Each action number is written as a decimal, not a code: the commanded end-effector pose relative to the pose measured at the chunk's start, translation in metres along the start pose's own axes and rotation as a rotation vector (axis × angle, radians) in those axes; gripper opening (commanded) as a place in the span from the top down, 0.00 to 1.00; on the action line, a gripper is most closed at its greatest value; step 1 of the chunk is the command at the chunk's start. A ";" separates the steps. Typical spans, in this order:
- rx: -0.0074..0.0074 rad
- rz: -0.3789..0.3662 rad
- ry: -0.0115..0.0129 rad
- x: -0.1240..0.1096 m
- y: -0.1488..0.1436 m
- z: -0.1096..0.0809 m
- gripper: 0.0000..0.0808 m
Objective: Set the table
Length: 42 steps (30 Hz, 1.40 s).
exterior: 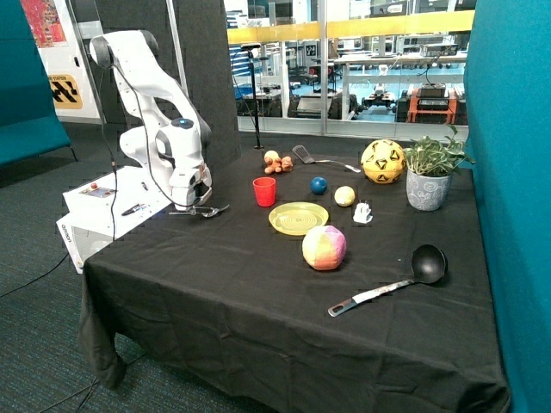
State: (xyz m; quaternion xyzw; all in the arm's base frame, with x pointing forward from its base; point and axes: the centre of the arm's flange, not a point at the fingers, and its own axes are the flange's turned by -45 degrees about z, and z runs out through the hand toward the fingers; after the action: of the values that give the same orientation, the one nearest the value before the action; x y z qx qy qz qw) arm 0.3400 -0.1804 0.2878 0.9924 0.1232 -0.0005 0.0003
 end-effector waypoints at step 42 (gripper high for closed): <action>0.0005 -0.156 0.0011 0.136 -0.064 -0.090 0.61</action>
State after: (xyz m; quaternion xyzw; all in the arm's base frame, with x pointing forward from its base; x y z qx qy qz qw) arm 0.4260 -0.1008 0.3634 0.9812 0.1931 0.0018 -0.0006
